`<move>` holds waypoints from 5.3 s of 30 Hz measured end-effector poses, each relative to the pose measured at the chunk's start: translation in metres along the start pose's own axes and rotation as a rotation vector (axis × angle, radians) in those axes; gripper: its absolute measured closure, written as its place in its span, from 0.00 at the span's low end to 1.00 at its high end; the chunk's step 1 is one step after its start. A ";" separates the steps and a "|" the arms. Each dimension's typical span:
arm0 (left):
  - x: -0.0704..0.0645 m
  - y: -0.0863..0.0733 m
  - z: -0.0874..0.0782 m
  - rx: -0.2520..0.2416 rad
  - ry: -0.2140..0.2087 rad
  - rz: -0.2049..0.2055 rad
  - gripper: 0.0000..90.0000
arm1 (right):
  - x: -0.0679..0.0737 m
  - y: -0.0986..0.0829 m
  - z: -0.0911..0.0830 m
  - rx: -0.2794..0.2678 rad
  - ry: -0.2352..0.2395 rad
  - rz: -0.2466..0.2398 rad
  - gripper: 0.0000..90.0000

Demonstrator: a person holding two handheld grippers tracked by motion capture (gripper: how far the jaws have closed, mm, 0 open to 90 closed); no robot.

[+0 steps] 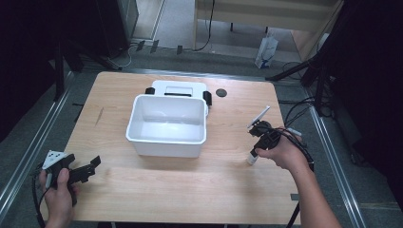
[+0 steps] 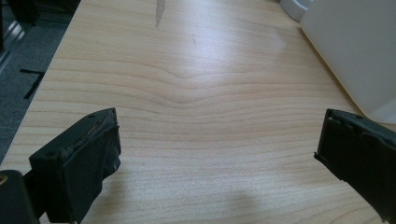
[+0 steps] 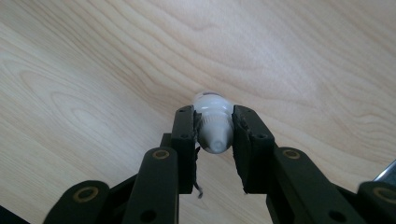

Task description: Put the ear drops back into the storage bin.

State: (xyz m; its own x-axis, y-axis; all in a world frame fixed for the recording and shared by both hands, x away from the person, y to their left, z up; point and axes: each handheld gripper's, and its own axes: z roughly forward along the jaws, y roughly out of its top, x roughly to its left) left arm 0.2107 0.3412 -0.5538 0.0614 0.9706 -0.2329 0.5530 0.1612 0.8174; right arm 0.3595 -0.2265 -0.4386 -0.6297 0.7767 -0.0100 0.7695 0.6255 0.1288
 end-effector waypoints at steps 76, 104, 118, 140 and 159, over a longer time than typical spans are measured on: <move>0.002 0.000 -0.001 0.001 -0.011 -0.011 0.00 | 0.116 0.152 -0.092 -0.159 0.028 -0.327 0.80; -0.001 -0.001 0.000 0.000 -0.001 0.002 0.00 | 0.124 0.152 -0.025 -0.099 -0.073 -0.620 0.80; -0.001 -0.001 -0.001 0.002 0.000 0.002 0.00 | 0.125 0.153 0.004 -0.045 -0.031 -0.655 0.80; -0.001 -0.001 -0.001 0.004 0.003 0.005 0.00 | 0.123 0.161 0.019 -0.015 -0.014 -0.633 0.80; -0.001 -0.001 0.000 0.001 0.001 0.004 0.00 | 0.122 0.154 -0.018 -0.106 -0.031 -0.586 0.53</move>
State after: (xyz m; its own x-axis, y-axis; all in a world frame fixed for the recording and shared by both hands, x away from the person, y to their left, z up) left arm 0.2101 0.3399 -0.5539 0.0626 0.9714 -0.2288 0.5537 0.1569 0.8178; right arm 0.3993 -0.0364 -0.4017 -0.9416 0.3073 -0.1379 0.2790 0.9410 0.1916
